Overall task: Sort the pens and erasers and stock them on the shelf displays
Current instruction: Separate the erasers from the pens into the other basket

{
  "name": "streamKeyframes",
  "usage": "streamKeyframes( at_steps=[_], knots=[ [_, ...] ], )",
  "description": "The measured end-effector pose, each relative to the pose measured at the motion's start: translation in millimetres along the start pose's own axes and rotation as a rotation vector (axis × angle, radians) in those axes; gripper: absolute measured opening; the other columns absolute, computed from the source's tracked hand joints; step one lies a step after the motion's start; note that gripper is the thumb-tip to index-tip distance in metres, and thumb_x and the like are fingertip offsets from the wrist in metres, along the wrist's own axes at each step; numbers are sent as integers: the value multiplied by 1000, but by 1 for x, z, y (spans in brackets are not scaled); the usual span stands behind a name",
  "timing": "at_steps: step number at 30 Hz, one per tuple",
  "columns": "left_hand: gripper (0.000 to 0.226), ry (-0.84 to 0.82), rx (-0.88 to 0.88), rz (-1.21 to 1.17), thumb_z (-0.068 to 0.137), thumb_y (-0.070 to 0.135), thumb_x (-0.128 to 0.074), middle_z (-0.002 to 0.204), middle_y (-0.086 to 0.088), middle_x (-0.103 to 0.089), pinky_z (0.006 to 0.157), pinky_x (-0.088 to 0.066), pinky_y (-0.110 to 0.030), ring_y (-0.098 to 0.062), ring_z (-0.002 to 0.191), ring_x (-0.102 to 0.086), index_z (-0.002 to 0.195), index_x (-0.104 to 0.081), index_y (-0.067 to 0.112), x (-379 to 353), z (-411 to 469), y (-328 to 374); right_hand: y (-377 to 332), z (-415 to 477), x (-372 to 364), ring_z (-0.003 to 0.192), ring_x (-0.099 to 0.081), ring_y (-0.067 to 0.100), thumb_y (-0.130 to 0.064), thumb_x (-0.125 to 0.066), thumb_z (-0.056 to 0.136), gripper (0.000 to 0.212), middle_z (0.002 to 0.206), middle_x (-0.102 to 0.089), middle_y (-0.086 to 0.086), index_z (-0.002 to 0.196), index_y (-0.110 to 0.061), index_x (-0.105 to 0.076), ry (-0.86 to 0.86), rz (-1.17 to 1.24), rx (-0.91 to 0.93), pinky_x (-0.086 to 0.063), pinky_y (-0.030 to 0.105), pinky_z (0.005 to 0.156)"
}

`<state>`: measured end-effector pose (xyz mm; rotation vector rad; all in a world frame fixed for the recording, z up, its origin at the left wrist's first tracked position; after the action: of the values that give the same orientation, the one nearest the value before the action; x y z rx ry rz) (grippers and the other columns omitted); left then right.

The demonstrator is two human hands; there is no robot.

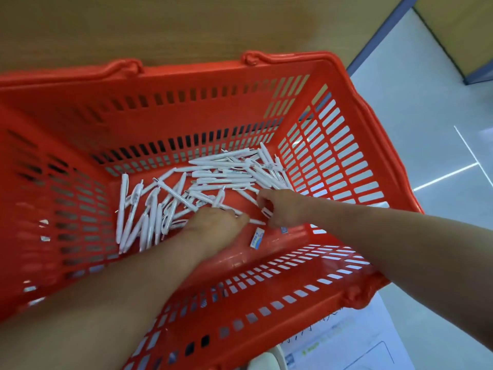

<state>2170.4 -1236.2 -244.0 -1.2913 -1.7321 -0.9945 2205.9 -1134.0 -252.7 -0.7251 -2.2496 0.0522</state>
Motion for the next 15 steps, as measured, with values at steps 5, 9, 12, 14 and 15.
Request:
streamKeyframes(
  at_steps=[5, 9, 12, 14, 15],
  knots=[
    [33, 70, 37, -150, 88, 14, -44, 105, -9, -63, 71, -48, -37, -33, 96, -62, 120, -41, 21, 1, 0, -6, -6, 0, -15, 105, -59, 25, -16, -53, 88, 20, 113, -65, 7, 103, -12, -66, -49, -64, 22, -47, 30, 86],
    [35, 217, 179, -316, 86, 14, -47, 109, -6, -56, 71, -49, -37, -31, 93, -61, 120, -51, 21, 11, -7, -47, -39, -9, -36, 94, -59, 25, -29, -67, 81, 40, 105, -63, 6, 118, -21, -53, -155, -327, 302, -43, 29, 73],
    [52, 184, 278, -249, 84, 8, -50, 118, -4, -49, 63, -46, -34, -31, 93, -60, 132, -42, 25, 9, -14, -74, -59, -9, -43, 99, -59, 28, -30, -60, 89, 46, 111, -62, 8, 132, -25, -45, -123, -647, 436, -37, 31, 69],
    [57, 136, 365, -211, 85, 13, -49, 125, -4, -48, 63, -41, -32, -30, 98, -60, 139, -35, 28, 5, -25, -91, -66, -6, -40, 101, -59, 27, -33, -59, 90, 42, 112, -61, 7, 129, -24, -48, -104, -680, 453, -40, 32, 71],
    [55, 124, 396, -199, 86, 17, -48, 128, -4, -48, 65, -41, -33, -30, 100, -60, 138, -36, 28, 3, -30, -97, -67, -5, -35, 101, -58, 27, -35, -59, 89, 40, 112, -60, 7, 125, -22, -51, -91, -627, 429, -43, 33, 73]
  ],
)
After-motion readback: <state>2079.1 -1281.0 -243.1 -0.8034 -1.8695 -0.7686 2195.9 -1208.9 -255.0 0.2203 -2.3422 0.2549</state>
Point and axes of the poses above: each hand's wrist, its own z-axis towards the middle knuckle, its own x-axis out of the back of the hand, y = z × x, the point moved 9 cm from there along z, towards the middle knuckle
